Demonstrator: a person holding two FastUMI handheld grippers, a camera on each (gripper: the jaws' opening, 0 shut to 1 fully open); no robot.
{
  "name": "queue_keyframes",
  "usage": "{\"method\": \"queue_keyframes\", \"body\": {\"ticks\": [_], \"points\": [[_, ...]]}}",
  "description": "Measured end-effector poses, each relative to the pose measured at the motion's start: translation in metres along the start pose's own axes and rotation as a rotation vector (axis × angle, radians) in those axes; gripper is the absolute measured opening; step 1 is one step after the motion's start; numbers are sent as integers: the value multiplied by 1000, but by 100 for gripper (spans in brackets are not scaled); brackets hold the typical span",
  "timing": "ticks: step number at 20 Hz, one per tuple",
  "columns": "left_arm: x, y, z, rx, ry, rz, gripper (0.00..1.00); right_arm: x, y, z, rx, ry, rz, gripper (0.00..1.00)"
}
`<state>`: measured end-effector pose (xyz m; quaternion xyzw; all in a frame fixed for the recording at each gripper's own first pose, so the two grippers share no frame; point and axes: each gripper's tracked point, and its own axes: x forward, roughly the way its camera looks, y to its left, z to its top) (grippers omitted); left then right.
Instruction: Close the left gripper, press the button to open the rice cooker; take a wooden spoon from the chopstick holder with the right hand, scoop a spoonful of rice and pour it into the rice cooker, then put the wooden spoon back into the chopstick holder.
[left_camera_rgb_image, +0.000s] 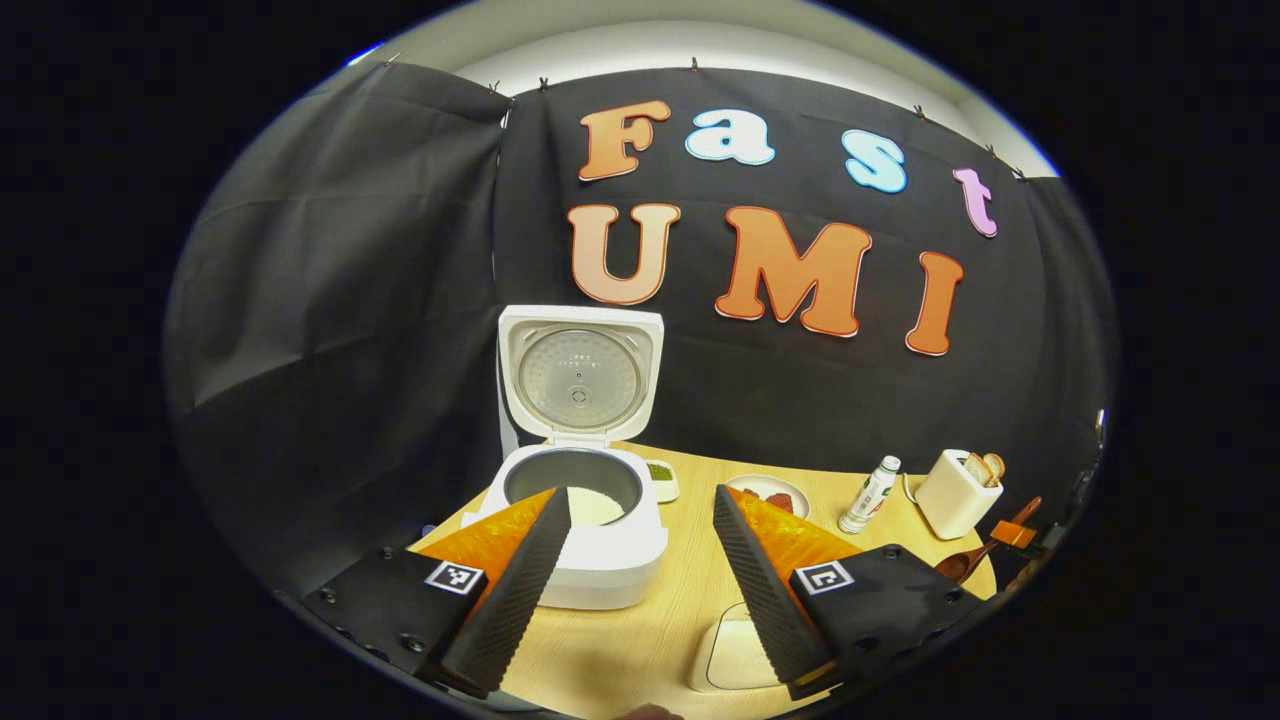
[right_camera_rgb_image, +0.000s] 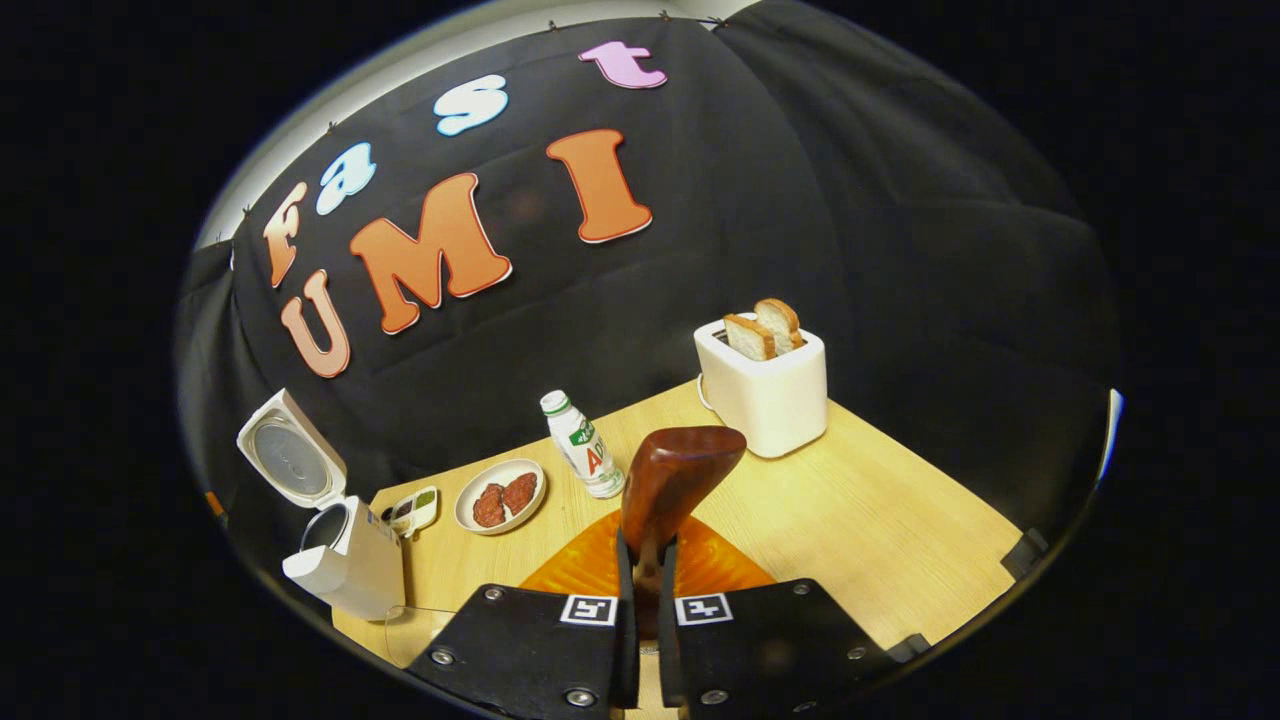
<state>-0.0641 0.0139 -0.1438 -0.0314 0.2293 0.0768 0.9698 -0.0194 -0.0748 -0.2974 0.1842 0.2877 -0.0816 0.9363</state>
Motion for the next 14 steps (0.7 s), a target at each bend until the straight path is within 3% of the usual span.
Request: {"method": "queue_keyframes", "body": {"ticks": [8,14], "points": [[-9,1,7,22,-18,41,99,21,-2,-34,8,41,53,10],[-9,1,16,46,-30,53,98,37,-15,-43,37,51,44,14]]}}
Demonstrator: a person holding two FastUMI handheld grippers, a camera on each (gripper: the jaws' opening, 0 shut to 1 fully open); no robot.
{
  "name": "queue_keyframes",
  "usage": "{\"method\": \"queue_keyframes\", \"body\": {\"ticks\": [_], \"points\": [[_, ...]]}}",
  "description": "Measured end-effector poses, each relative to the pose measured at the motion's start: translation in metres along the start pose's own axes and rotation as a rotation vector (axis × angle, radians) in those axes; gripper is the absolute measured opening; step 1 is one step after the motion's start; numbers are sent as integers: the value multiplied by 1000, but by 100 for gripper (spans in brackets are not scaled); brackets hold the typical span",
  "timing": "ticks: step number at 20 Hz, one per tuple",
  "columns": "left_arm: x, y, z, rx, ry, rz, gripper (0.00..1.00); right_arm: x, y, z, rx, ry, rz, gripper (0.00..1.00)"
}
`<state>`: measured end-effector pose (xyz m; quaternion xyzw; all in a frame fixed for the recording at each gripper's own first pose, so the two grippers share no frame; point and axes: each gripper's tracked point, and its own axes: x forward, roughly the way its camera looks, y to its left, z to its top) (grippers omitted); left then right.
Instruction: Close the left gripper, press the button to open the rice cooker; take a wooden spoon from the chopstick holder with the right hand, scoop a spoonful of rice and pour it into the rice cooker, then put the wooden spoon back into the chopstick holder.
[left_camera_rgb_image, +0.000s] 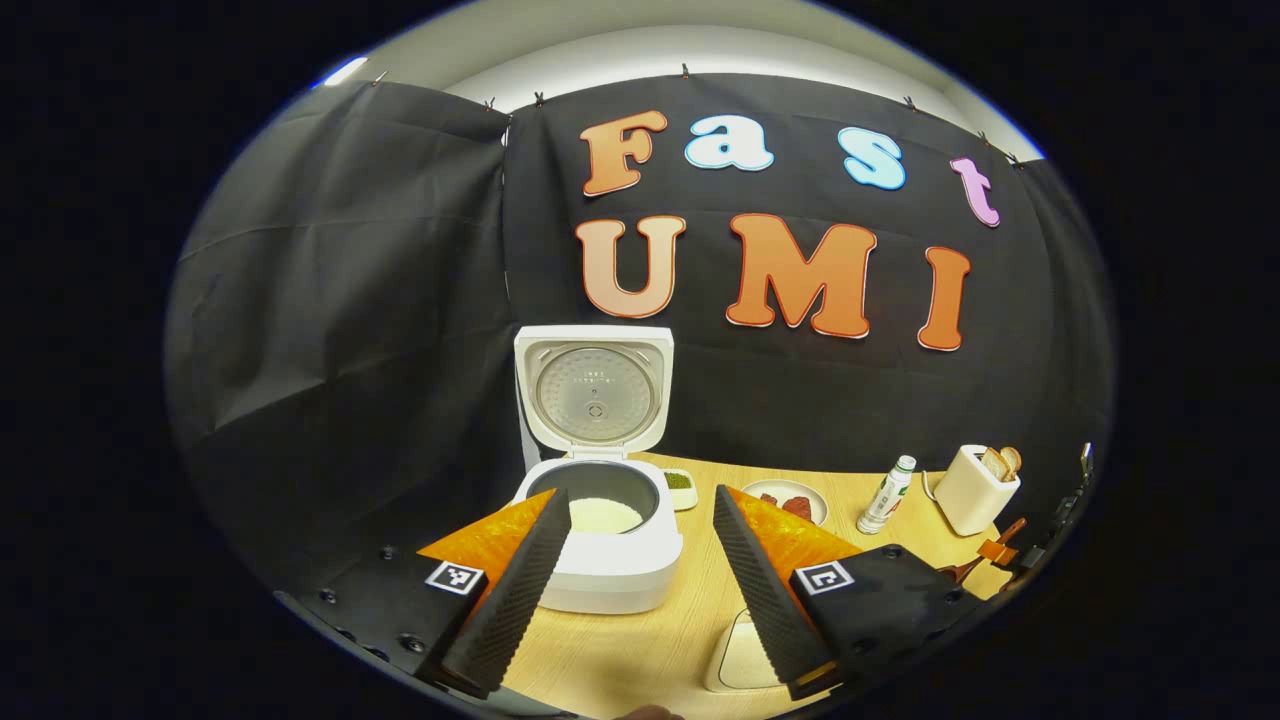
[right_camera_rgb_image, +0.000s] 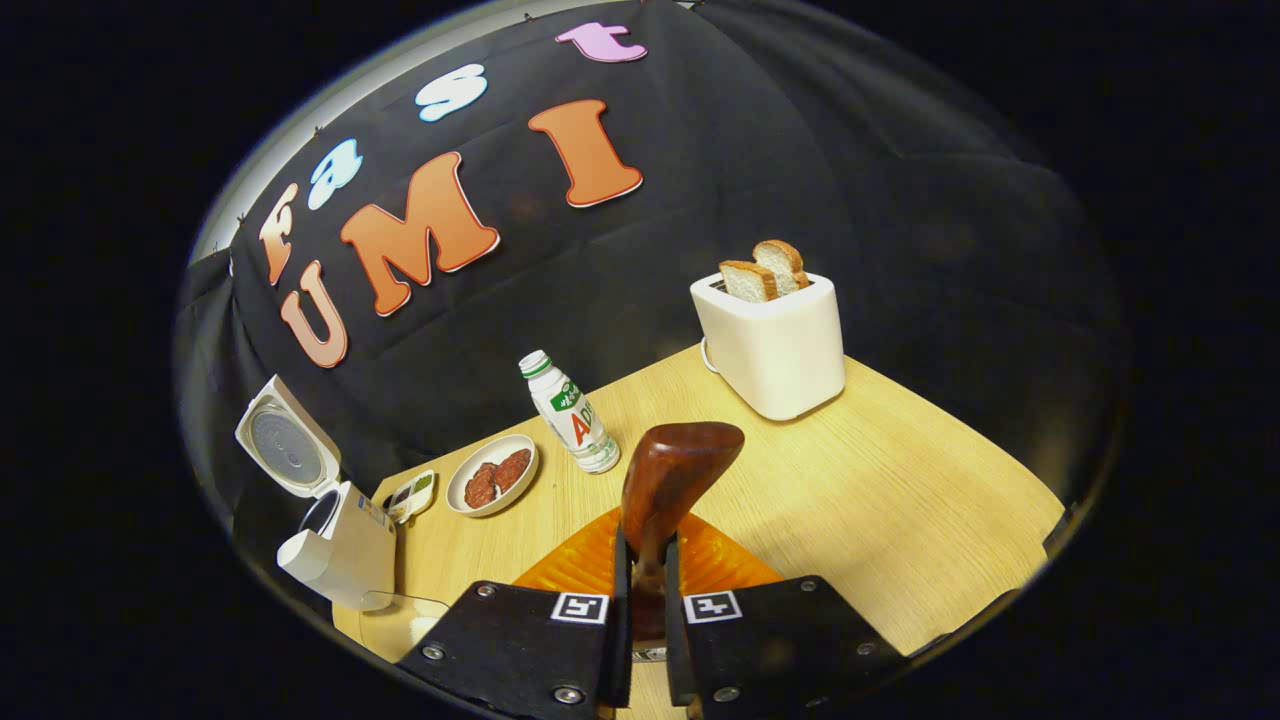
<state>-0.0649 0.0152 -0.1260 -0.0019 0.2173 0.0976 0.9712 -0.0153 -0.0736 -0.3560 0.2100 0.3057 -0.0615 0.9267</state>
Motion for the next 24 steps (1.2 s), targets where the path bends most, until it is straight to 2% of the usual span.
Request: {"method": "queue_keyframes", "body": {"ticks": [5,9,11,12,13,14,15,16,18,24], "points": [[5,-3,12,25,-22,-9,98,-2,1,-17,10,39,10,18],[16,8,36,21,-65,-6,98,-2,-5,-12,28,49,-20,24],[25,17,48,14,-90,-1,97,-7,-7,-8,24,49,-28,34],[30,22,53,10,-104,3,97,-9,-8,-7,16,49,-32,31],[33,24,57,7,-109,1,97,-14,-9,-3,6,46,-37,46],[37,27,60,2,-117,1,97,-17,-9,0,-5,40,-44,57],[40,28,63,2,-123,-4,97,-22,-10,4,-19,33,-52,51],[42,29,65,5,-127,-6,97,-25,-10,7,-34,25,-60,69],[50,29,68,6,-130,-25,97,-36,-11,15,-65,8,-76,77],[98,54,104,-32,-144,-19,97,-74,5,53,-180,-87,-90,84]]}}
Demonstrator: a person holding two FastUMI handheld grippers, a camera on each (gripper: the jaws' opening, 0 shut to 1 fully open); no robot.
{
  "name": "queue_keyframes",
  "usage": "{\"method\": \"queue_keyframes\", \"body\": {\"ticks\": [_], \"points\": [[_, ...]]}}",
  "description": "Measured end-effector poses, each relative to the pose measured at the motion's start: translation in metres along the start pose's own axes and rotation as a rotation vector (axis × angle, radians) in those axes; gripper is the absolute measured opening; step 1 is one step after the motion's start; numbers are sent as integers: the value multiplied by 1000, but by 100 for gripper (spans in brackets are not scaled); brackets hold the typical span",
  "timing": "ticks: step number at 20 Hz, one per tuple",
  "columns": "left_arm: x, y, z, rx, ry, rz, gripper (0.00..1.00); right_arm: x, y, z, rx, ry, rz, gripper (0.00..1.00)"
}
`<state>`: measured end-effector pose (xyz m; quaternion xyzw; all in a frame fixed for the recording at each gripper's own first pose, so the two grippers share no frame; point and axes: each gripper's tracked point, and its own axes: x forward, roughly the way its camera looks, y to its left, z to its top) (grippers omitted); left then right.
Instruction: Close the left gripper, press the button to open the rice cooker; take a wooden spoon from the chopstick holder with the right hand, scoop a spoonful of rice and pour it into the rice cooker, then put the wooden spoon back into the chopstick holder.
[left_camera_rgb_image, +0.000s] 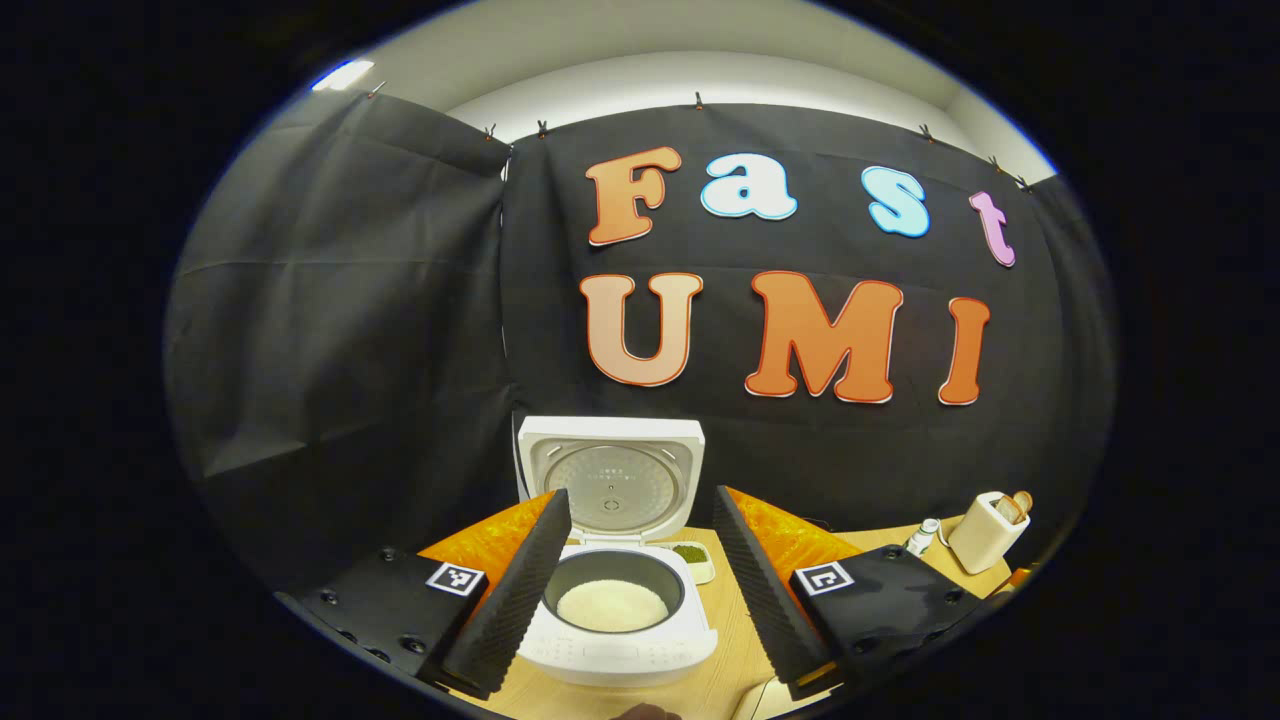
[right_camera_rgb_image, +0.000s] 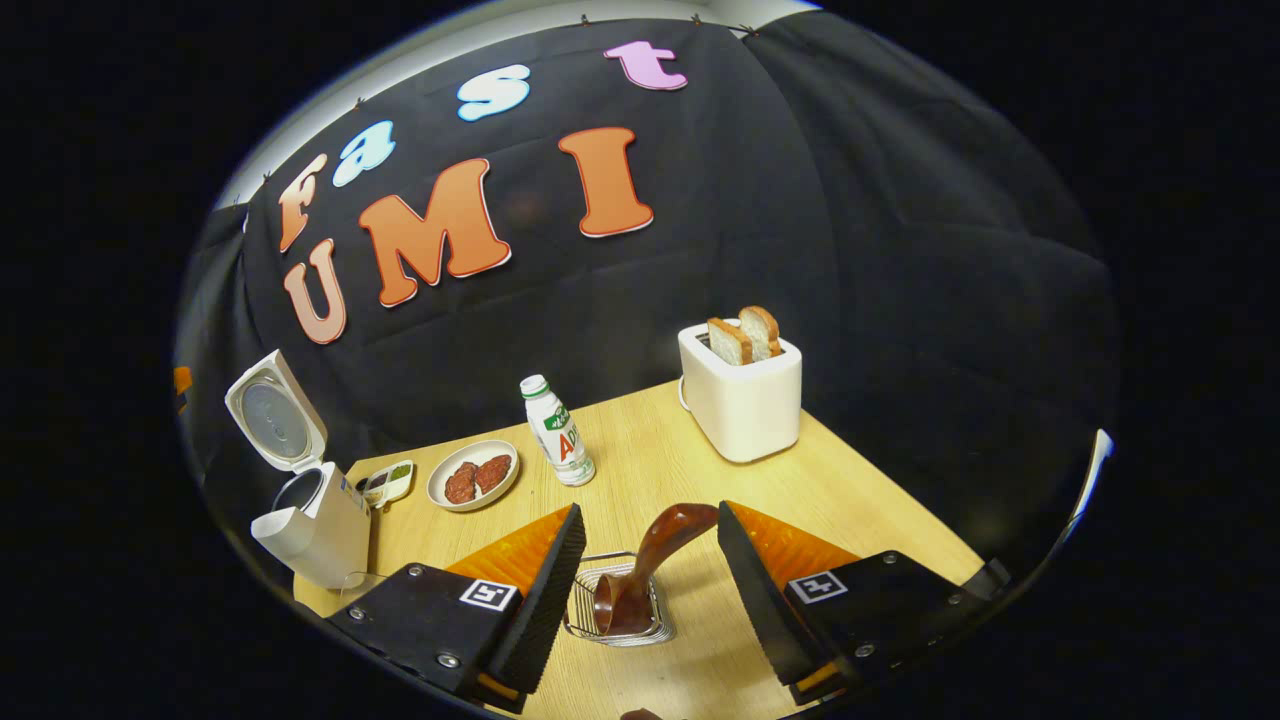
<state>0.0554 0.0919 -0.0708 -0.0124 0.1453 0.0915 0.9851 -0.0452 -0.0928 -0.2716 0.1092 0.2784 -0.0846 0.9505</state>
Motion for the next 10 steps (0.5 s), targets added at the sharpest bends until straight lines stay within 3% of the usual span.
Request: {"method": "queue_keyframes", "body": {"ticks": [10], "points": [[150,48,35,-120,74,-7,97,-71,13,82,-94,-200,-53,87]]}}
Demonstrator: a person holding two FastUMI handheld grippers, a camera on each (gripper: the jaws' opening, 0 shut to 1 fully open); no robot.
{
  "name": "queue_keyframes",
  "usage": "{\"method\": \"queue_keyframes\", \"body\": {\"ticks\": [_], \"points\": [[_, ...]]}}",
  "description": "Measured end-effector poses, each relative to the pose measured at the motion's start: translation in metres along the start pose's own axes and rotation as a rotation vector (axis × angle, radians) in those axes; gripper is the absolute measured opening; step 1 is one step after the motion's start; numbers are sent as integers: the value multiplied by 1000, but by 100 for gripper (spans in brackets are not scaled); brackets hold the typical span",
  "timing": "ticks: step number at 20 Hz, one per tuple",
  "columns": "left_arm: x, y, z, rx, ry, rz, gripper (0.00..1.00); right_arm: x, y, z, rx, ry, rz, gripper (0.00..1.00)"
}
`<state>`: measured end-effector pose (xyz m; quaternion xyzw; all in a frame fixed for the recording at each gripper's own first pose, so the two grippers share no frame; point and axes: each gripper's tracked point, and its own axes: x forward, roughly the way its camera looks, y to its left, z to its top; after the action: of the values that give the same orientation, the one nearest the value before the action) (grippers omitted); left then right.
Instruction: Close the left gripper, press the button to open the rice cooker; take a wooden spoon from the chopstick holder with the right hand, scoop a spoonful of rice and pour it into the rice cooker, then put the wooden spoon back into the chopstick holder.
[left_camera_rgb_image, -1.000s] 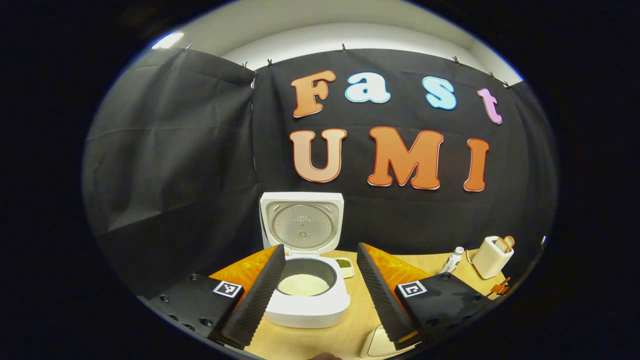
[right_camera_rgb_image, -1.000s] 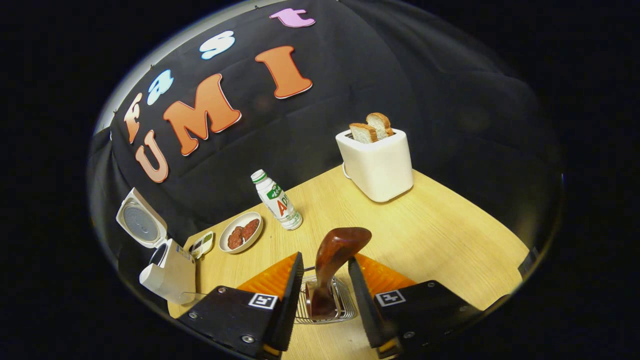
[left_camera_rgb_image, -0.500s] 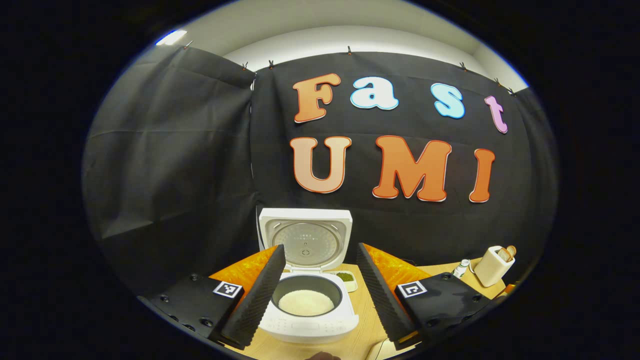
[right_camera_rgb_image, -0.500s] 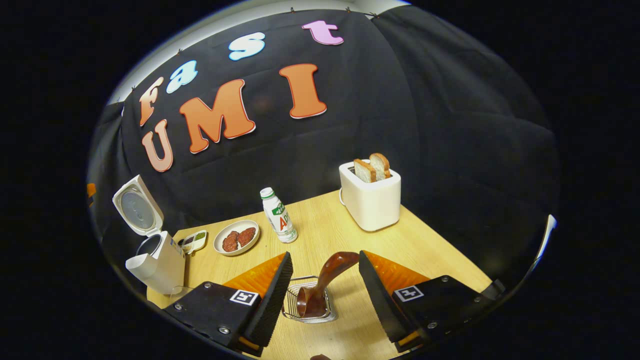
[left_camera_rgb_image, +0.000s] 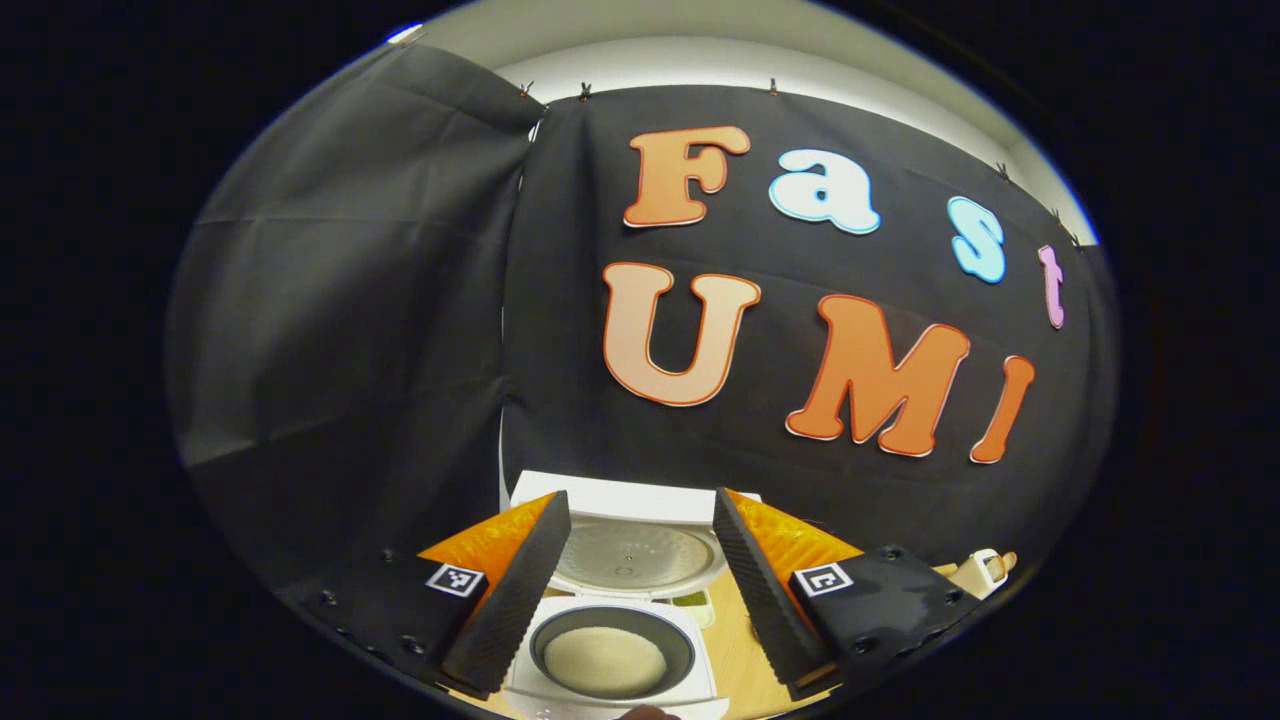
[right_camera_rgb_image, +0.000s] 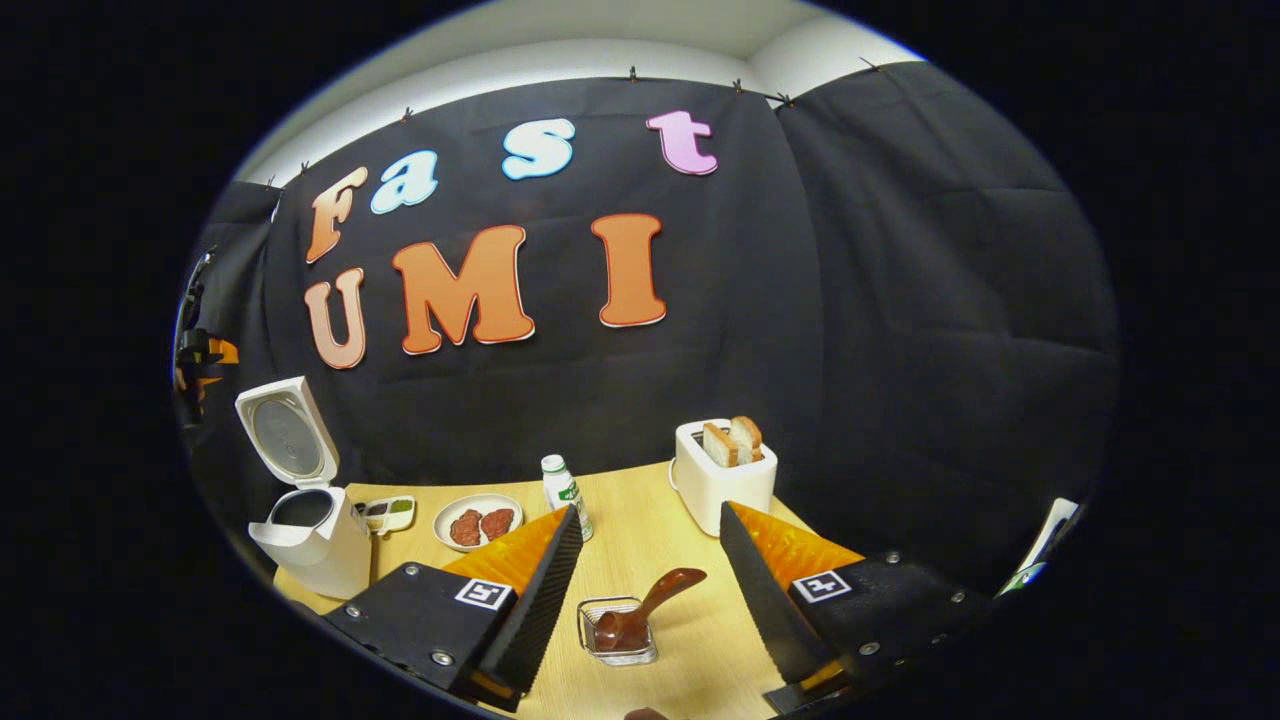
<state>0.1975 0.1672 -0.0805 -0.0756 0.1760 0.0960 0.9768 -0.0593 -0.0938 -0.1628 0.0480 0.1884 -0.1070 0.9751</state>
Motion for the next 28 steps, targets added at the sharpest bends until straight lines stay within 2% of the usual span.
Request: {"method": "queue_keyframes", "body": {"ticks": [2,8,14,16,22,28], "points": [[30,2,4,2,14,1,100,-9,-2,9,-10,-14,-14,87],[111,3,-6,51,91,28,100,-23,-8,20,-35,-26,-55,87],[139,6,-39,119,215,68,100,-21,-6,21,-50,-23,-51,87],[132,5,-46,168,268,72,100,-17,-3,19,-47,-17,-33,87],[87,-5,-70,143,400,41,100,2,14,12,-13,-8,46,87],[25,-19,-131,112,636,-15,100,18,28,10,-1,-1,125,87]]}}
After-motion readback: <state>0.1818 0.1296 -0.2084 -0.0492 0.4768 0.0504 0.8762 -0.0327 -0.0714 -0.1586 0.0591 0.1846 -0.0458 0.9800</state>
